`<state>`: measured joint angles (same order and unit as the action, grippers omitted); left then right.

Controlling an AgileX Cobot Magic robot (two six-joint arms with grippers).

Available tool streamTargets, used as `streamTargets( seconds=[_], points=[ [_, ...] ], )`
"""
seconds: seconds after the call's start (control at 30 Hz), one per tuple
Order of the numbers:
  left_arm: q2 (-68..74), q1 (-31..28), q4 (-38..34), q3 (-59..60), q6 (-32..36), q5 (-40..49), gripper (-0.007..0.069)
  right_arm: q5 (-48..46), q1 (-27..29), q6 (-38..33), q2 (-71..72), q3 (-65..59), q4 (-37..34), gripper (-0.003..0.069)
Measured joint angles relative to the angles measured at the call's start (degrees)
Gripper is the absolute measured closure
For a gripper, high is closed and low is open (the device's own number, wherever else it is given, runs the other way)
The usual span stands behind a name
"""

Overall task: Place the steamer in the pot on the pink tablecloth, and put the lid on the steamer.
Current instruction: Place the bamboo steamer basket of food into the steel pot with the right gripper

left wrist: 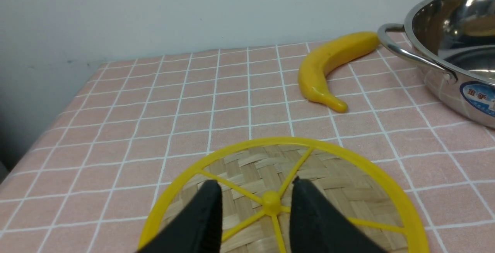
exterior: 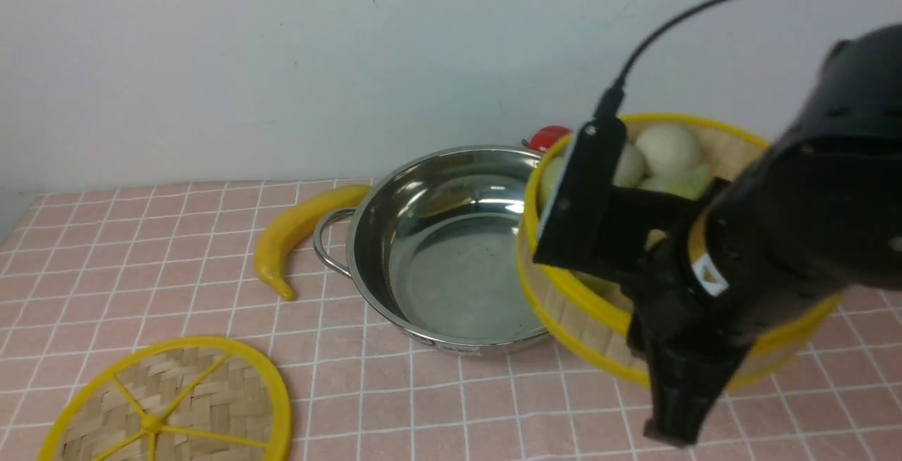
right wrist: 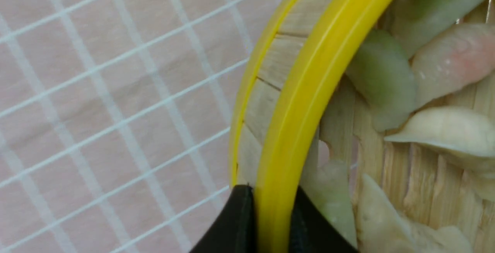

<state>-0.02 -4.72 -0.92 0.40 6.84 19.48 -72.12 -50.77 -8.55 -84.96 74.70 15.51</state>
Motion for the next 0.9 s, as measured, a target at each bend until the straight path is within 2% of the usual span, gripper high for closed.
streamTargets(
  seconds=[0.07,0.17,0.4,0.73,0.9],
  points=[
    [0.0,0.0,0.0,0.0,0.0,0.0,0.0382,-0.06,0.0,-2.57,-4.75,5.13,4.52,0.0559],
    [0.0,0.0,0.0,0.0,0.0,0.0,0.0382,-0.17,0.0,-5.68,-9.75,11.09,6.74,0.0559],
    [0.0,0.0,0.0,0.0,0.0,0.0,0.0382,1.2,0.0,-14.91,-24.13,24.83,0.83,0.0559],
    [0.0,0.0,0.0,0.0,0.0,0.0,0.0382,3.9,0.15,-16.19,-37.17,28.9,3.75,0.0559],
    [0.0,0.0,0.0,0.0,0.0,0.0,0.0382,4.22,1.88,-15.13,-40.99,29.18,0.77,0.0559]
  ],
)
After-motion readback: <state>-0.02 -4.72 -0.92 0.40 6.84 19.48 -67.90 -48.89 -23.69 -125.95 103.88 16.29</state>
